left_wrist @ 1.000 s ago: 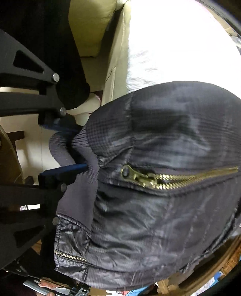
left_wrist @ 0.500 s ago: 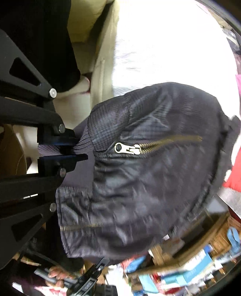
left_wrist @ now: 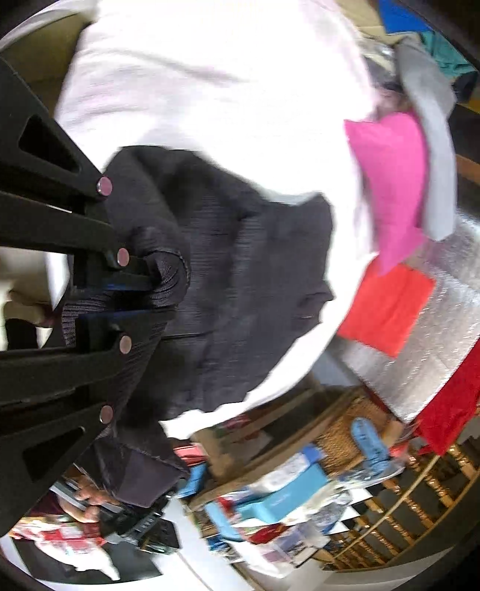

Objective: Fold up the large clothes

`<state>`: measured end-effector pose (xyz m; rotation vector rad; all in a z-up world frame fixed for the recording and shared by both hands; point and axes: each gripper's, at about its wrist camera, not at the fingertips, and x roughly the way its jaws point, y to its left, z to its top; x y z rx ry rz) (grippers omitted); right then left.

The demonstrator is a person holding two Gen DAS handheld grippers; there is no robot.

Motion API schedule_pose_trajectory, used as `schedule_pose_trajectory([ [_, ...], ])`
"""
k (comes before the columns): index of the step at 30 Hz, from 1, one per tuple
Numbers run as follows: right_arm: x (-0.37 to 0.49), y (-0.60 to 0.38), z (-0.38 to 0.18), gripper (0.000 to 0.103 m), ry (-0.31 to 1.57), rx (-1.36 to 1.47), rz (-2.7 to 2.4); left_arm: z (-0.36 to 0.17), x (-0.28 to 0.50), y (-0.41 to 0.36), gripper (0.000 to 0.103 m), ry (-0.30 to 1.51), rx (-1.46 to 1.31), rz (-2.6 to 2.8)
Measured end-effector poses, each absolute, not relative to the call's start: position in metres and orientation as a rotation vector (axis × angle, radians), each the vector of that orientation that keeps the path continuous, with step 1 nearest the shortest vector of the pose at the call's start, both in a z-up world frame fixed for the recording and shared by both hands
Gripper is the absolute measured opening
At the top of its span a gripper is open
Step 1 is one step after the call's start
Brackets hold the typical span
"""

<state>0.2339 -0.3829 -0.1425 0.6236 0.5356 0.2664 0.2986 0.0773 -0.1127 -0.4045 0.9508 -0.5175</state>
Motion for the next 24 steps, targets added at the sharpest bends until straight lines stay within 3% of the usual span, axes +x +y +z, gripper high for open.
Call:
schedule_pose_trajectory([
  [11, 0.375, -0.457, -0.143, 0.01, 0.424, 0.785, 0.14, -0.094, 0.459, 0.058, 0.008, 0.861, -0.531, -0.442],
  [24, 0.567, -0.5, -0.181, 0.009, 0.509, 0.752, 0.055, -0.139, 0.641, 0.016, 0.008, 0.969, -0.52, -0.385],
])
